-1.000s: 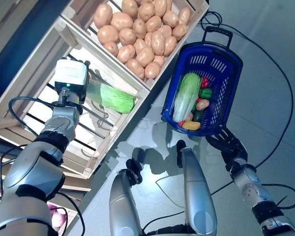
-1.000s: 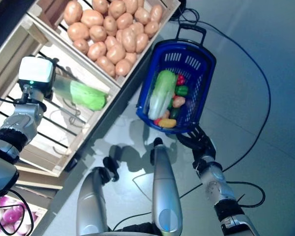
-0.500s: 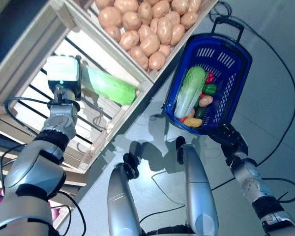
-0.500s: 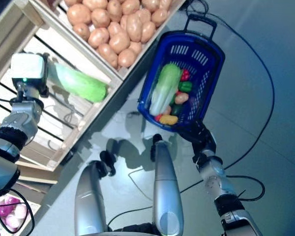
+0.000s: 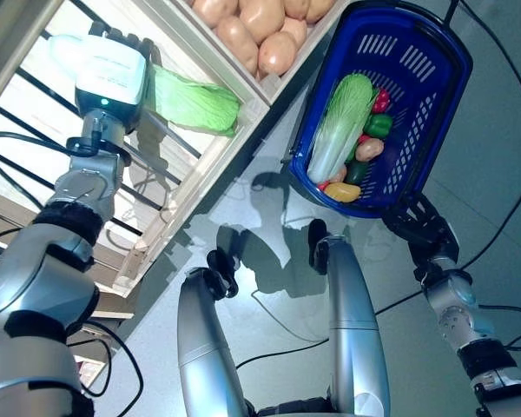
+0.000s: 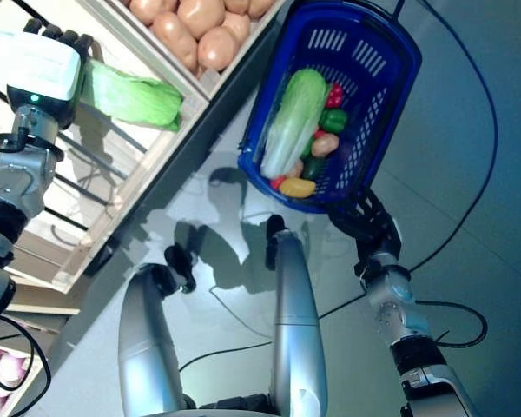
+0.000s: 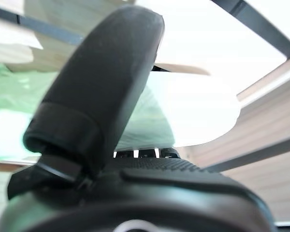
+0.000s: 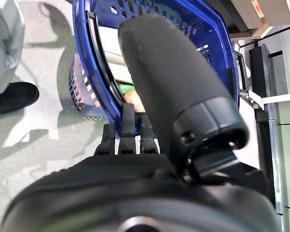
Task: Put vegetables into the basket
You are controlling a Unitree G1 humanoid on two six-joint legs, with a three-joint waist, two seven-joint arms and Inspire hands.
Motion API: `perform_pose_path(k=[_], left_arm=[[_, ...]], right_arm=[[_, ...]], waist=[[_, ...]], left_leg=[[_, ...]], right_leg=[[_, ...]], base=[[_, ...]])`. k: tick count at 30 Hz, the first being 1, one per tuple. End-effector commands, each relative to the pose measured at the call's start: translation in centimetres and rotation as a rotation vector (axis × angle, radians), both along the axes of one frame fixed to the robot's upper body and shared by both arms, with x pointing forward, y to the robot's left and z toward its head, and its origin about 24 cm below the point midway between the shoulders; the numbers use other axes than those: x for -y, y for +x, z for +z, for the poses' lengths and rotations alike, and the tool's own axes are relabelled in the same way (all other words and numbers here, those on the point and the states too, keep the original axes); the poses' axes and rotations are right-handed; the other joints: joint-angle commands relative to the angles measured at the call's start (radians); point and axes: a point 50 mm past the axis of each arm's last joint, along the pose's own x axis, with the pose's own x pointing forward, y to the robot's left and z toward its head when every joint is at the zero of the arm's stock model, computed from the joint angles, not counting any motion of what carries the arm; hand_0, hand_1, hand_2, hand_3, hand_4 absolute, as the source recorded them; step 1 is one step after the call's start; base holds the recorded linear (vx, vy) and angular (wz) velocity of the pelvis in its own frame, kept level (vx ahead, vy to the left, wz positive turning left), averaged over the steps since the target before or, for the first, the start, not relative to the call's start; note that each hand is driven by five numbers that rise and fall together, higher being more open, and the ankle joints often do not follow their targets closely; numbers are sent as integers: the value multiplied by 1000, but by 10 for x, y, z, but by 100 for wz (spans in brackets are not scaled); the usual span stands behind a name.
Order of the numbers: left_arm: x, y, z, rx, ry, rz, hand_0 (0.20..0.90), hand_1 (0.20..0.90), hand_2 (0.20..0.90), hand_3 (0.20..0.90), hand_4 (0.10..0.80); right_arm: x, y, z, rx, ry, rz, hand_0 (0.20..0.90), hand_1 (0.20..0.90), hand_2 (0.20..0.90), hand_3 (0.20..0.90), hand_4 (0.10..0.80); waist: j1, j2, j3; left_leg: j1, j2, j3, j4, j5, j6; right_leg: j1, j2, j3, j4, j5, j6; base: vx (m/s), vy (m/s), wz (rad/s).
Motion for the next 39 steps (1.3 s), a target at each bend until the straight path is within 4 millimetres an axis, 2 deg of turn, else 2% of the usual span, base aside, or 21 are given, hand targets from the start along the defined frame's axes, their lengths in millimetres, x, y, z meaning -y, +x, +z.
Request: perform_pose_path(k=[1,4,5,8,16,26,28,31,32,34,35,39], left_arm=[[-7,-2,22,-6,68,32,900,900,900,900,800],[-11,-2,23,-37,28,68,900,900,900,900,800],[-14,-2,23,-57,-11,85,300,300,300,300,400],[-22,-4,23,-63,-107,115,300,300,300,300,400],[-32,-7,27,-59,-164,150,300,300,300,300,400],[-42,-15,14,-39,-247,77,300,300,300,300,400],[-42,-19,-3,-39,-373,-4,300,300,300,300,400],[-37,-22,-16,-35,-472,-82,300,300,300,300,400],[-34,-23,-24,-44,-496,-117,300,300,300,300,400],[-26,-29,-45,-60,-617,-203,300,300,300,300,400],[-26,-30,-47,-64,-625,-204,300,300,300,300,400],[-11,-42,-87,-86,-888,-312,300,300,300,300,400]], right_arm=[[15,4,29,155,14,-76,900,900,900,900,800],[15,5,34,165,-2,-76,900,900,900,900,800],[16,6,36,170,-3,-80,900,900,900,900,800],[19,5,39,179,6,-101,900,900,900,900,800],[25,5,43,200,13,-115,900,900,900,900,800],[24,0,30,178,33,-98,900,900,900,900,800],[22,-8,20,152,3,-89,900,900,900,900,800],[18,-13,14,143,-21,-75,900,900,900,900,800],[15,-15,11,139,-30,-68,900,900,900,900,800],[5,-20,2,118,-62,-41,900,900,900,900,800],[4,-21,1,115,-66,-37,900,900,900,900,800],[-15,-31,-14,82,-110,42,900,900,900,900,800]], waist=[[-15,-16,-3],[-14,-15,-3],[-15,-15,-3],[-13,-13,-3],[-14,-15,-3],[-8,-12,-13],[-4,-8,-66],[2,-4,-102],[4,-3,-122],[20,-1,-169],[19,-1,-171],[45,4,-231]], left_leg=[[-14,35,-60,110,-131,-41],[-24,35,-59,115,-131,-39],[-24,36,-57,113,-129,-38],[-13,36,-51,105,-128,-36],[76,42,-31,72,-123,-39],[326,43,1,-68,-88,-50],[422,34,20,-151,-57,-45],[498,24,32,-222,-34,-40],[528,18,42,-277,11,-30],[624,-2,48,-374,42,-28],[633,-4,48,-383,45,-28],[769,-30,55,-532,100,-29]], right_leg=[[54,-81,68,25,-12,80],[44,-82,68,28,-9,81],[44,-83,66,25,-7,81],[55,-84,62,17,-5,82],[145,-84,52,-13,-7,81],[388,-74,40,-111,-15,72],[476,-75,24,-168,-9,64],[546,-75,14,-222,-4,58],[576,-74,7,-271,30,47],[674,-77,-12,-356,43,50],[683,-78,-14,-364,45,50],[821,-80,-56,-497,73,56]], base=[[0,0,0],[-4,15,15],[0,0,0],[-14,7,-17],[-6,-1,3],[47,-12,-2],[159,-10,-2],[101,-6,2],[102,-25,5],[147,-21,2],[137,-5,-1],[175,-20,1]])
